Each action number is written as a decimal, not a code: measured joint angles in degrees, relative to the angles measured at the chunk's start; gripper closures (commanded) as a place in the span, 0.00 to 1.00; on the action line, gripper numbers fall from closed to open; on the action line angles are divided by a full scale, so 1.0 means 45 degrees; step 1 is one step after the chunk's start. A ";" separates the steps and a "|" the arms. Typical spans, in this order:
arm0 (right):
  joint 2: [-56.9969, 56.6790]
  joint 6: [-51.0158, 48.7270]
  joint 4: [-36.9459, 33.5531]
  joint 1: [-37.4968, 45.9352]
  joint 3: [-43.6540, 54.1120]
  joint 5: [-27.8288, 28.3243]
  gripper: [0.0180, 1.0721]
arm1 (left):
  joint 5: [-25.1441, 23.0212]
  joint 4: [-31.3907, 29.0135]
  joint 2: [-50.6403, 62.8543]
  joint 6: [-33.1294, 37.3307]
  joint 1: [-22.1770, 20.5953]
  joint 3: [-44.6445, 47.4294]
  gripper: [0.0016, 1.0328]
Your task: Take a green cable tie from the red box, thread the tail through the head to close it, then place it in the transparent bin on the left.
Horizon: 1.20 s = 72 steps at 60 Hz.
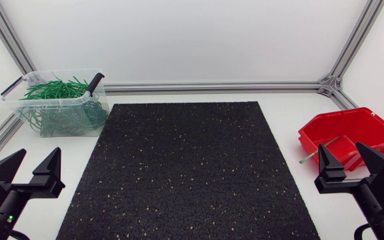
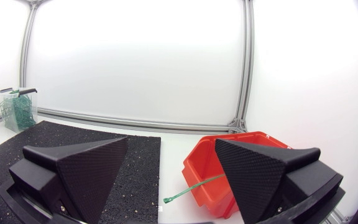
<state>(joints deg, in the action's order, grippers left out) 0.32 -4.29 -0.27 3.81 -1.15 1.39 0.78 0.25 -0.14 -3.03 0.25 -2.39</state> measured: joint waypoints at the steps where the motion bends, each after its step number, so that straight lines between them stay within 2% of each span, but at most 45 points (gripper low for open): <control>1: 0.0000 0.0000 0.0000 0.0000 0.0000 0.0000 0.03 | 0.0000 0.0000 0.0000 0.0000 0.0000 0.0000 0.04; 38: 0.0000 -0.0005 0.0010 -0.0083 -0.0024 0.0063 0.03 | 0.0000 0.0000 0.0000 0.0000 0.0000 0.0000 0.04; 47: 0.0097 -0.0005 -0.0146 -0.0083 -0.0695 0.0063 0.03 | 0.0000 0.0000 0.0000 0.0000 0.0000 0.0000 0.04; 60: 0.3007 -0.0005 -0.0296 0.0330 -0.3162 0.0136 0.03 | 0.0000 0.0000 0.0000 0.0000 0.0000 0.0000 0.04; 72: 0.5955 -0.0413 -0.0913 0.1520 -0.4945 0.1481 0.03 | 0.0000 0.0000 0.0000 0.0000 0.0000 0.0000 0.04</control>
<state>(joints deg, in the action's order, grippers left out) 27.11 -6.15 -4.38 10.66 -23.40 8.05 0.78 0.25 -0.14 -3.03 0.25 -2.39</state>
